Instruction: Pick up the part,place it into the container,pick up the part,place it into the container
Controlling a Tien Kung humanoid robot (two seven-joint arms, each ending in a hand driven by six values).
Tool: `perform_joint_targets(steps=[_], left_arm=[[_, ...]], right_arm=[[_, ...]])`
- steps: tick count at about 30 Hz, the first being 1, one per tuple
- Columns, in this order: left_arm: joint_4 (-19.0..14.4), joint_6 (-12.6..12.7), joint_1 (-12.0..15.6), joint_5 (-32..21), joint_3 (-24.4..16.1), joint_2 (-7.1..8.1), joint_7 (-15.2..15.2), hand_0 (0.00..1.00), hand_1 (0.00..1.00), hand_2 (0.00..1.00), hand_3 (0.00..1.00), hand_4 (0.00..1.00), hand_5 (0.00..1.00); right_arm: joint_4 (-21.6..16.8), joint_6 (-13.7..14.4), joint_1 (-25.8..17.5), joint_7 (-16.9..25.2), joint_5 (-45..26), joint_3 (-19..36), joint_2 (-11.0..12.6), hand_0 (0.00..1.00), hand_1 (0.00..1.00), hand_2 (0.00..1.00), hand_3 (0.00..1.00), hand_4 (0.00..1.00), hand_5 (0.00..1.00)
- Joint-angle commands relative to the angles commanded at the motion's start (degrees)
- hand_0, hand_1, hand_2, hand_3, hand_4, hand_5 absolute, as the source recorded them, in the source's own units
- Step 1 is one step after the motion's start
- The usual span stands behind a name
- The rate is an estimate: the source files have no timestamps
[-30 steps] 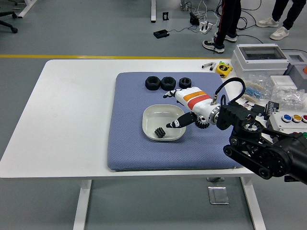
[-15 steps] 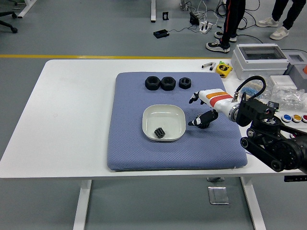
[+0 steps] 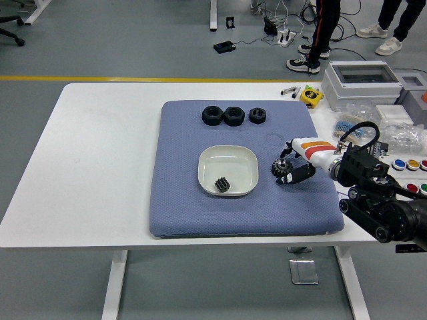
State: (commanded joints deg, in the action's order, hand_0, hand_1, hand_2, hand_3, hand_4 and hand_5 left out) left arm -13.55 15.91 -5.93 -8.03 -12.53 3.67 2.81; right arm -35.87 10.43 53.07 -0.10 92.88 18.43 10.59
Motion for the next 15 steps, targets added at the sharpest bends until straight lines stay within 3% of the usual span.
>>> perform_joint_targets(steps=[15], left_arm=[[-0.04,-0.05,-0.34,-0.61,0.38,0.06,-0.17,0.618,0.593,0.688,0.598,0.588,0.578]], right_arm=[[0.61,2.13,-1.04,-0.40,-0.99,-2.33,-0.98,0.337,0.545,0.627,0.558,0.919,0.412]])
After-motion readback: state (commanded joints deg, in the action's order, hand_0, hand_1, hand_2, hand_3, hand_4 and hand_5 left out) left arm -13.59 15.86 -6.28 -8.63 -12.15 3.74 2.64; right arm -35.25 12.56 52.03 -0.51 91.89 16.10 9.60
